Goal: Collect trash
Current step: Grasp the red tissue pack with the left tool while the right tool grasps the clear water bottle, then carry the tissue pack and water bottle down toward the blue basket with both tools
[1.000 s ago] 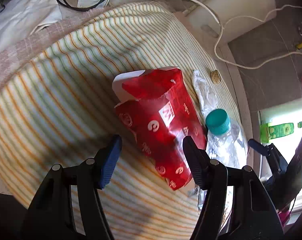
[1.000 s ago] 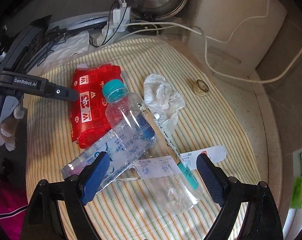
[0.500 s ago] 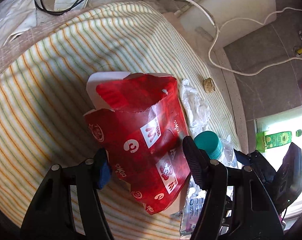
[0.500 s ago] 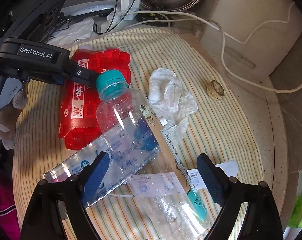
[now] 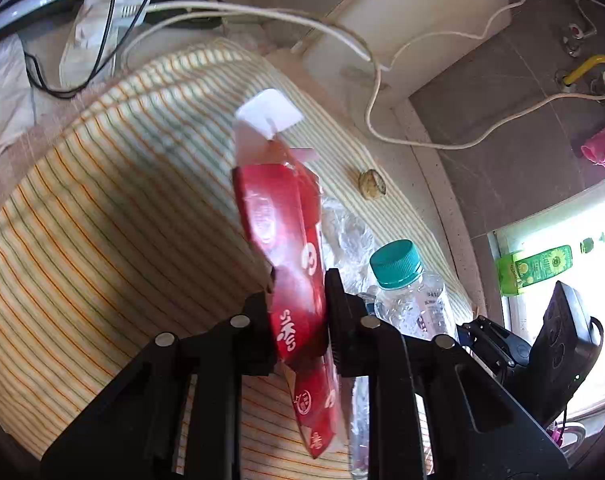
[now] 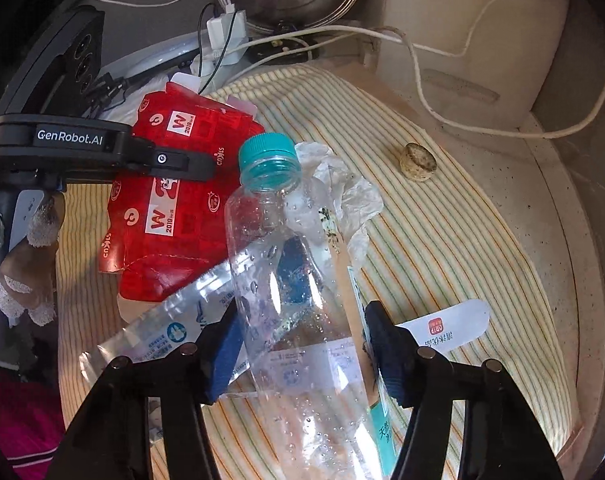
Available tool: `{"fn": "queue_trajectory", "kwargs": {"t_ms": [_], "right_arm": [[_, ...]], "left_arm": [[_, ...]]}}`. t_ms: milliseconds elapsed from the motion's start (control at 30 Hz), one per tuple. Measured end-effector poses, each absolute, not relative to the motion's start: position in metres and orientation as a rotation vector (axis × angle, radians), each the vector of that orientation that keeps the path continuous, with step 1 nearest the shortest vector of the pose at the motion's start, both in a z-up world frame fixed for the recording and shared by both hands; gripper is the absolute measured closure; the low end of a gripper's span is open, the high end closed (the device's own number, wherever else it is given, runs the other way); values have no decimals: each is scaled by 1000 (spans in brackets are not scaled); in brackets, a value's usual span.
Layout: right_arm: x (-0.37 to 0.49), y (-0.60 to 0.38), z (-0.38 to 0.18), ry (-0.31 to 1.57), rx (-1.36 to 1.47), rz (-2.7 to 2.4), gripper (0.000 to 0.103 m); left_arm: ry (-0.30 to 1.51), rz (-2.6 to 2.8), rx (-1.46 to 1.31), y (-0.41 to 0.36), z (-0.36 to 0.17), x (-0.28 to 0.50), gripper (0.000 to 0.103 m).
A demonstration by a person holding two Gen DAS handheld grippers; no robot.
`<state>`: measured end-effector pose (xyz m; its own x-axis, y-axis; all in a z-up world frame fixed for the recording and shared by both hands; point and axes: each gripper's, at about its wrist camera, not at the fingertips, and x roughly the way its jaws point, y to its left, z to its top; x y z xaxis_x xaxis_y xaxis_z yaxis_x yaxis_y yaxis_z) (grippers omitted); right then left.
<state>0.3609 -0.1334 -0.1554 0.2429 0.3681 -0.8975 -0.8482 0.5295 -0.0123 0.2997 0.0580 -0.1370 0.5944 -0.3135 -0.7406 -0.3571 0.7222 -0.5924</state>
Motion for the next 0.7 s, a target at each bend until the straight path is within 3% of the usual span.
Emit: {"fn": "queue_trajectory", "kwargs": {"t_ms": [700], "right_arm": [[318,-185,-120,1017,-106,739,44]], "left_arm": [[881,25,-718,93,-85,225,90]]}}
